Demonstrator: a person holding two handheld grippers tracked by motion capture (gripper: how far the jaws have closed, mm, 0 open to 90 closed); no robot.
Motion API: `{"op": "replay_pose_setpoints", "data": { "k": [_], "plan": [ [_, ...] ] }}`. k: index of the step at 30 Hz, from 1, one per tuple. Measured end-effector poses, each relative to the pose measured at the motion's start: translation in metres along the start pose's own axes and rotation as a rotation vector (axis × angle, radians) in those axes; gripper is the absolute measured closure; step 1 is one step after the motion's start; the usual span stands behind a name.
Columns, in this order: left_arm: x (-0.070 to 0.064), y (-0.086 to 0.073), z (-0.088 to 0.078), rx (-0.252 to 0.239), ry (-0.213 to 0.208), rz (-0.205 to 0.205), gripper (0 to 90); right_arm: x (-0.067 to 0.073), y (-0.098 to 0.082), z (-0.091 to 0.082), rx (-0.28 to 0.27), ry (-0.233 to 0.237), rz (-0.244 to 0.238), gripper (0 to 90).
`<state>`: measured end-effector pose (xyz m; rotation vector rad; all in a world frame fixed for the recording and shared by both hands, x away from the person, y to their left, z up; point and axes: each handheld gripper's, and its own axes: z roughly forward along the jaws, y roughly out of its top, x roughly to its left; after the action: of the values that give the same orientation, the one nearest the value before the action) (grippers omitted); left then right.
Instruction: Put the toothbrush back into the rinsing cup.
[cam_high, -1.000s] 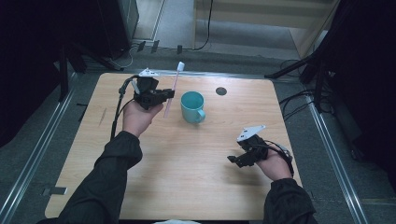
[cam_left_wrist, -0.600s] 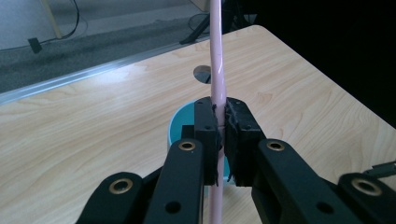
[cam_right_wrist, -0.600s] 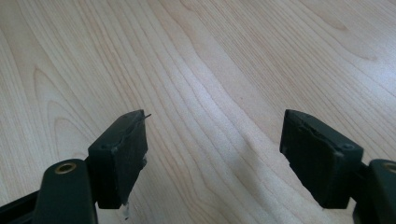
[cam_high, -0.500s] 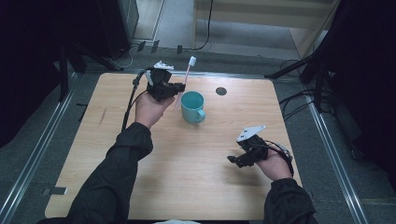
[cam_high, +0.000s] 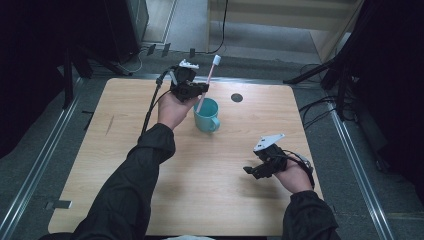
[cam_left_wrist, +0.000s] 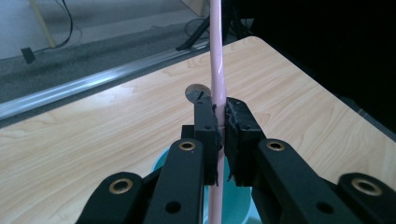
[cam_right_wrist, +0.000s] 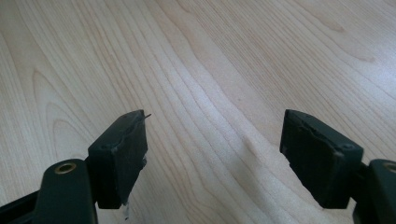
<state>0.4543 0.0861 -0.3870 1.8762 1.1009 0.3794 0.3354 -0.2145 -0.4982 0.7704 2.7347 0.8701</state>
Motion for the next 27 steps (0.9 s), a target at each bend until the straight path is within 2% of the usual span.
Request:
{"op": "replay_pose_setpoints", "data": {
  "k": [2,7,16,27],
  "plan": [
    [-0.001,0.0,0.005,-0.009,0.006,-0.004,84.1,0.0,0.0,0.0,0.0,-0.002,-0.002,23.0],
    [0.002,-0.002,0.017,0.003,0.004,-0.028,84.1,0.001,0.0,0.0,0.001,-0.002,-0.005,22.9],
    [0.002,-0.01,0.032,0.035,0.036,0.0,84.1,0.0,0.0,0.0,0.0,-0.003,-0.004,23.0],
    [0.005,-0.028,0.043,0.093,0.033,-0.016,84.1,0.0,0.0,0.001,0.007,0.0,-0.002,23.0]
  ]
}}
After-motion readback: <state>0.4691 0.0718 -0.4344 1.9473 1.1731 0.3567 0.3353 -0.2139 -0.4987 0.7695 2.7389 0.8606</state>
